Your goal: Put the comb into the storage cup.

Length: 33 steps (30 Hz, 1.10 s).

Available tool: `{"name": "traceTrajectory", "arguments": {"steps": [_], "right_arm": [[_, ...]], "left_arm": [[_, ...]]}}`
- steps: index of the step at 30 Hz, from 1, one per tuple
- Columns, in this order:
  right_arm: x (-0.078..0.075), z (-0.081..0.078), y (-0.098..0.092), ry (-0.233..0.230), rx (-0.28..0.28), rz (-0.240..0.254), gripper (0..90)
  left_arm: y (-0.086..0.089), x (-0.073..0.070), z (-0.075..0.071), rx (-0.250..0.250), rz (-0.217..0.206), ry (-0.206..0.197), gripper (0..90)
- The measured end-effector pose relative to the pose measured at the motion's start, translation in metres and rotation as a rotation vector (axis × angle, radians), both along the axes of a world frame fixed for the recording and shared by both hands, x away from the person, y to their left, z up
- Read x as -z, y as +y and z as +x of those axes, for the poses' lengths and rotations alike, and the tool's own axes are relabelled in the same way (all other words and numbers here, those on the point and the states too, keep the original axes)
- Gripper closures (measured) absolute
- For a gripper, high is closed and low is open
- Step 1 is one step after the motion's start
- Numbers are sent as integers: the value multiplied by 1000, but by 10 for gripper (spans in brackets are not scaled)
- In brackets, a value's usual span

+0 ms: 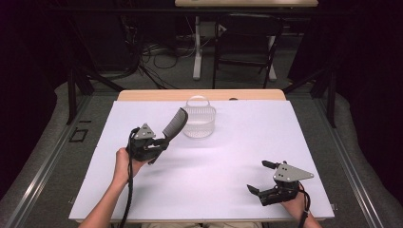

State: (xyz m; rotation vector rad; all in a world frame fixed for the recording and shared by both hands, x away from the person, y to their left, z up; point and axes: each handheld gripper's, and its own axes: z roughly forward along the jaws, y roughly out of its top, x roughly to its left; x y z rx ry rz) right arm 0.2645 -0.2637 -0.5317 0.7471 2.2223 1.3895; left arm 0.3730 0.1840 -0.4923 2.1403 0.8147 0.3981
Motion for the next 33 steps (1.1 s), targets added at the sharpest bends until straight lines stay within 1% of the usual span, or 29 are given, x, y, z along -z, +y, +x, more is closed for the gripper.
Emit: {"name": "traceTrajectory", "arguments": {"steps": [3,6,11,13,20,25,33], "right_arm": [[1,0,0,9,4,1,17],[1,1,0,12,1,-4,17],[1,0,0,8,3,5,18],[0,0,-1,7,3,5,18],[0,0,0,7,4,3,18],[0,0,0,9,6,-1,18],[1,1,1,14,5,-3,18]], "left_arm": [[2,2,2,-15,-23,-6,724],[4,3,3,-28,-26,-13,724],[4,3,4,-48,-41,-31,724],[5,4,5,-62,-55,-41,724],[5,5,6,-87,-79,-65,724],[5,6,7,-97,-82,-81,724],[4,8,10,-120,-99,-110,724]]}}
